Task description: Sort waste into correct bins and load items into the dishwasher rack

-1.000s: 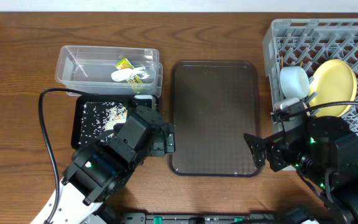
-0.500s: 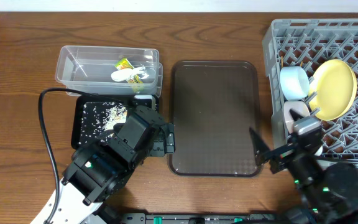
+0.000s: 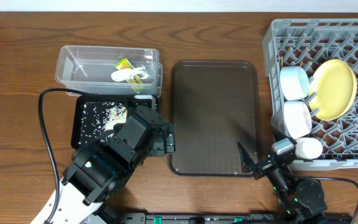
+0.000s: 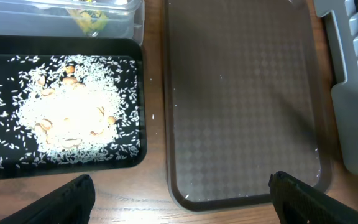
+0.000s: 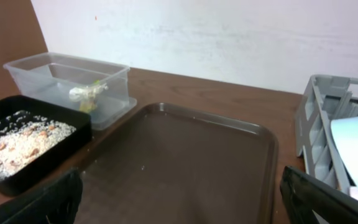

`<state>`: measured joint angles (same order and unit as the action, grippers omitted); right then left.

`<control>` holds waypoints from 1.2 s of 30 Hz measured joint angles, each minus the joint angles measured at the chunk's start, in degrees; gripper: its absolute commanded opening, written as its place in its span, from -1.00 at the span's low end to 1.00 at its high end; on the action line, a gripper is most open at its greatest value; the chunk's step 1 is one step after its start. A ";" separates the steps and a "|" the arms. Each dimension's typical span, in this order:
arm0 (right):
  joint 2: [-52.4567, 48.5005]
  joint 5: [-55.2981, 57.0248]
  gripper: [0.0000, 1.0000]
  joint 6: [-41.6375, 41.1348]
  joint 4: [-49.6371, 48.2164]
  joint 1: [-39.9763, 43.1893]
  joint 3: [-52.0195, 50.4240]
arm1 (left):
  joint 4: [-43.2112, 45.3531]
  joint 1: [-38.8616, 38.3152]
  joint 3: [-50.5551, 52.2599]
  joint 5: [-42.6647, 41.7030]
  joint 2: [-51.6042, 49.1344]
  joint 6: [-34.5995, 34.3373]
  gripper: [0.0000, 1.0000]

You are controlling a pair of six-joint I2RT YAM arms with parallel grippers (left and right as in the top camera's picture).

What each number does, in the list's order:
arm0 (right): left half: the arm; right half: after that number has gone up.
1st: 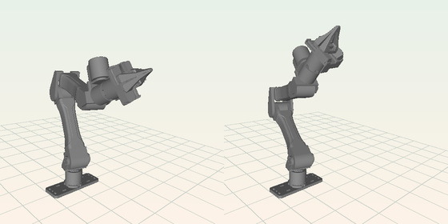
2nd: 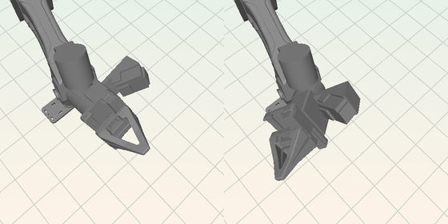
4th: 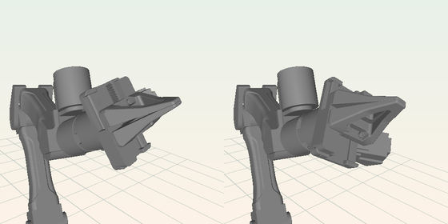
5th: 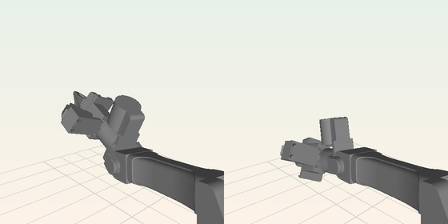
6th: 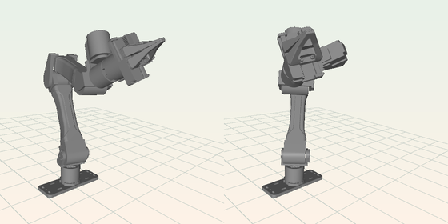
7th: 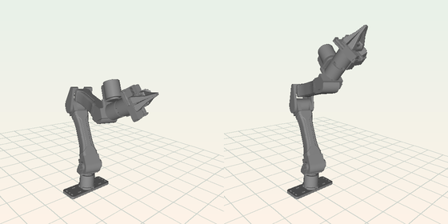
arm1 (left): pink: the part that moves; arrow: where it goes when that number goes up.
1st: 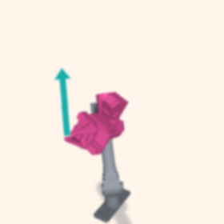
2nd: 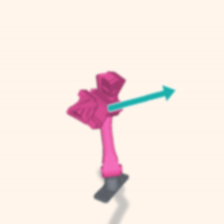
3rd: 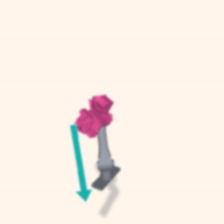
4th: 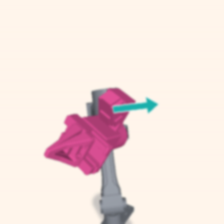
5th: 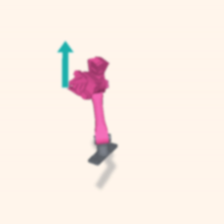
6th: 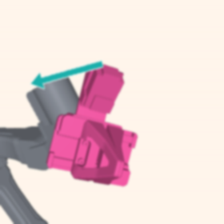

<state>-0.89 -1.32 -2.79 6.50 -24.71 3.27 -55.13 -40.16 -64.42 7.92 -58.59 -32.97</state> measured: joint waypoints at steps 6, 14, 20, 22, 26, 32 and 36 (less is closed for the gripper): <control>0.11 0.00 0.98 0.02 -2.89 0.00 -2.75 | -0.02 0.00 0.00 0.00 -0.02 0.00 0.83; 0.17 0.00 0.98 0.02 -2.49 0.00 -2.75 | -0.02 0.00 0.00 0.00 -0.02 0.00 0.83; 0.17 0.00 0.99 0.02 -2.49 0.00 -2.75 | -0.02 0.00 0.00 0.00 -0.02 0.00 0.83; 0.17 0.00 0.98 0.02 -2.51 0.00 -2.75 | -0.02 0.00 0.00 0.00 -0.02 0.00 0.83; 0.17 0.00 0.98 0.02 -2.49 0.00 -2.75 | -0.02 0.00 0.00 0.00 -0.02 0.00 0.83; 0.17 0.00 0.99 0.02 -2.49 0.00 -2.75 | 0.44 0.15 0.02 2.47 0.20 0.76 0.83; 0.17 0.00 0.99 0.02 -2.51 0.00 -2.75 | 8.81 3.23 2.34 5.18 3.54 4.28 0.83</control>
<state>-0.71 -1.32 -2.76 3.99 -24.71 0.51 -46.33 -36.93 -62.08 13.10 -55.05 -28.69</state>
